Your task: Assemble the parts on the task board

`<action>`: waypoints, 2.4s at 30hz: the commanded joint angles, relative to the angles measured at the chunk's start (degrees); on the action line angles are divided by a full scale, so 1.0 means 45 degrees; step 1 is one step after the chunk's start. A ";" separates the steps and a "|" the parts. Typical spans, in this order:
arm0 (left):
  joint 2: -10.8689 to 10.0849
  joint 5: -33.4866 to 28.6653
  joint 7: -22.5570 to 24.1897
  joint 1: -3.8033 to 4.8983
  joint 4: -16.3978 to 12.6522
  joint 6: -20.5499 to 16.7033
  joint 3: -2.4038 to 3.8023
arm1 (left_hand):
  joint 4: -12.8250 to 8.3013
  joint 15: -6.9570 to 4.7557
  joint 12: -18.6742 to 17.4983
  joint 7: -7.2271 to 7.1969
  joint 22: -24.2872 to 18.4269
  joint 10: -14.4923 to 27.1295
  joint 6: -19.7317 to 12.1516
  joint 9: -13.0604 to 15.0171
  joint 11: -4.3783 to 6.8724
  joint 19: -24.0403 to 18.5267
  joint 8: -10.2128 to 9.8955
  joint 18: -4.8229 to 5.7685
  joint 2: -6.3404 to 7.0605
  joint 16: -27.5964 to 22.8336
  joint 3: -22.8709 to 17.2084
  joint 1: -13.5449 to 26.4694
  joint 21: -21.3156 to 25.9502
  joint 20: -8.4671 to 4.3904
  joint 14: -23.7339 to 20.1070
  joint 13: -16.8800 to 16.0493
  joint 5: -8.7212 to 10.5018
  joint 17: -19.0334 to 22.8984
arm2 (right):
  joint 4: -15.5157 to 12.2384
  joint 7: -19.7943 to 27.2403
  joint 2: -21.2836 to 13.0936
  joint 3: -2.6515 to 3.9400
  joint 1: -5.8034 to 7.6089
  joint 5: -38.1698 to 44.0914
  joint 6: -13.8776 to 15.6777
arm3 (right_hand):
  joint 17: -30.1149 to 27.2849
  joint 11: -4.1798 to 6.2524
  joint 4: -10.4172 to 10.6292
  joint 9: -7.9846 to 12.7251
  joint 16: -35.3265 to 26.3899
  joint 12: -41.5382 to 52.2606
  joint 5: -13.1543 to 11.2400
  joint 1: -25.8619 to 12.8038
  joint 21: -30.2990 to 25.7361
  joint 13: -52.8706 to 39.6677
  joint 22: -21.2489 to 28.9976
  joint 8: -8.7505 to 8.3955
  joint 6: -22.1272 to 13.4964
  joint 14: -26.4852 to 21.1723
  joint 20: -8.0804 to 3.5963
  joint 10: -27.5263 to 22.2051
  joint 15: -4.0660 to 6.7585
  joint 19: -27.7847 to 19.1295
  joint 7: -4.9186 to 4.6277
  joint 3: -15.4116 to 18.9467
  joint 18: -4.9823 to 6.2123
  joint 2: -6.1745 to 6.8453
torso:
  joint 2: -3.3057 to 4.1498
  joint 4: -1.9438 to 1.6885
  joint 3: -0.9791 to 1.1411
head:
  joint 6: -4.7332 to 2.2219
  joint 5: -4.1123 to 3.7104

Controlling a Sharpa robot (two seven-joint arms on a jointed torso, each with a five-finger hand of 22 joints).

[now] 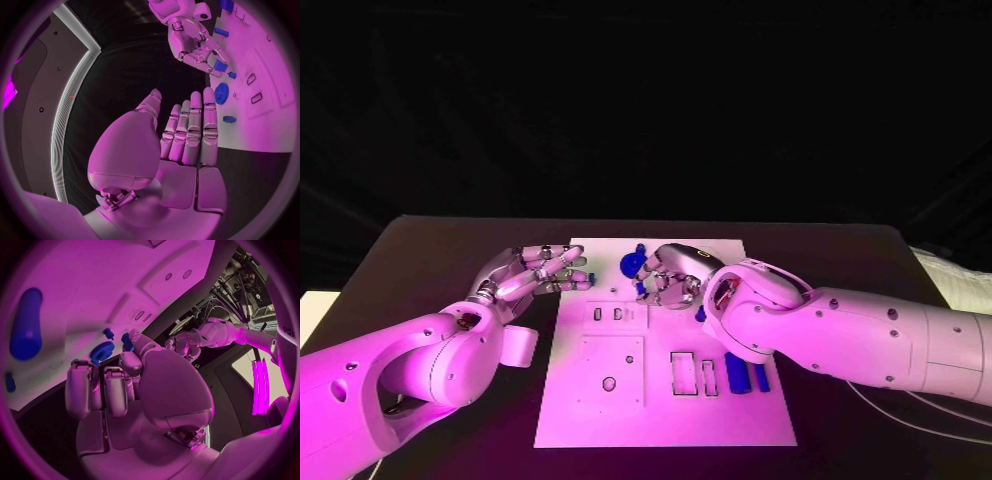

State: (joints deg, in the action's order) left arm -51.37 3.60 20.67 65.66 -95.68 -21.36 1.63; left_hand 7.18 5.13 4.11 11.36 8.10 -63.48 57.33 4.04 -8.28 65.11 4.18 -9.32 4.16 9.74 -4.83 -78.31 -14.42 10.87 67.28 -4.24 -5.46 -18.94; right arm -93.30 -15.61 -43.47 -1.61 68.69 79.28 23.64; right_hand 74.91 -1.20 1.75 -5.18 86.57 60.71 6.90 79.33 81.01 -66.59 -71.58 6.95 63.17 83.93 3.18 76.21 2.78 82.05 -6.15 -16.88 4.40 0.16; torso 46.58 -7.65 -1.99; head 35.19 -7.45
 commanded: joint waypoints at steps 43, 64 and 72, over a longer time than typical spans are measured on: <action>-0.0053 -0.0121 0.0046 0.0011 -0.0055 0.0191 0.0008 | -0.0039 0.0029 -0.0050 0.0058 -0.0015 0.0019 -0.0059 -0.0005 -0.0038 -0.0051 -0.0033 -0.0196 -0.0098 -0.0071 0.0044 0.0080 0.0084 0.0032 -0.0015 0.0009 0.0064 -0.0055 | 0.0058 -0.1066 0.0626 -0.0018 -0.0613 0.2137 -0.0999 | 0.1836 0.0017 0.0189 -0.0289 -0.0290 -0.1116 -0.0340 -0.0827 -0.0208 0.0717 0.0233 -0.0049 0.0103 0.0987 -0.0022 -0.0372 0.0035 -0.0128 0.0035 0.0174 -0.0096 0.0668 | 0.0004 -0.0009 0.0001 | 0.0330 0.0372; -0.0045 -0.0121 -0.0074 0.0011 -0.0046 0.0251 0.0009 | -0.0064 0.0034 -0.0067 0.0071 -0.0019 0.0058 -0.0092 -0.0010 -0.0050 -0.0047 -0.0052 -0.0198 -0.0134 -0.0096 0.0046 0.0068 0.0098 0.0038 -0.0016 0.0014 0.0065 -0.0079 | 0.0040 -0.1026 0.0632 -0.0018 -0.0617 0.2115 -0.0743 | 0.1617 -0.0159 0.0522 -0.0160 -0.0514 -0.1990 0.0097 -0.1424 -0.0360 0.1382 0.0437 -0.0395 -0.0360 0.0927 0.0113 -0.0727 -0.0110 -0.0224 -0.0162 0.0791 -0.0058 0.1343 | 0.0009 -0.0014 -0.0002 | 0.0339 0.0375; -0.0048 -0.0121 -0.0099 0.0011 -0.0036 0.0273 0.0009 | -0.0064 0.0034 -0.0067 0.0071 -0.0019 0.0058 -0.0092 -0.0010 -0.0050 -0.0047 -0.0052 -0.0198 -0.0134 -0.0096 0.0046 0.0068 0.0098 0.0038 -0.0016 0.0014 0.0065 -0.0079 | 0.0011 -0.1046 0.0626 -0.0018 -0.0617 0.2122 -0.0225 | 0.1525 -0.0232 0.0680 -0.0096 -0.0610 -0.2348 -0.0070 -0.1601 -0.0411 0.1648 0.0505 -0.0551 -0.0626 0.0899 0.0166 -0.0956 -0.0173 -0.0260 -0.0225 0.1130 -0.0047 0.1508 | 0.0007 -0.0019 -0.0001 | 0.0328 0.0374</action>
State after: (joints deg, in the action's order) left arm -51.65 3.19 20.19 65.66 -95.73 -21.27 1.63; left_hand 7.02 5.13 4.11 11.57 8.06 -63.48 57.12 4.04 -8.28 65.11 4.18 -9.32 3.92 9.51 -4.67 -78.08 -14.19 10.87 67.28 -4.25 -5.46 -19.20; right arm -93.15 -19.72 -40.63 -1.64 66.02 88.16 21.46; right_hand 74.91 -2.20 4.68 -5.66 84.08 50.41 7.04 72.25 79.36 -59.37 -69.37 4.63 60.59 83.92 3.81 72.30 2.35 81.01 -7.14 -12.15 4.39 6.65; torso 46.60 -7.72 -1.99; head 36.74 -5.77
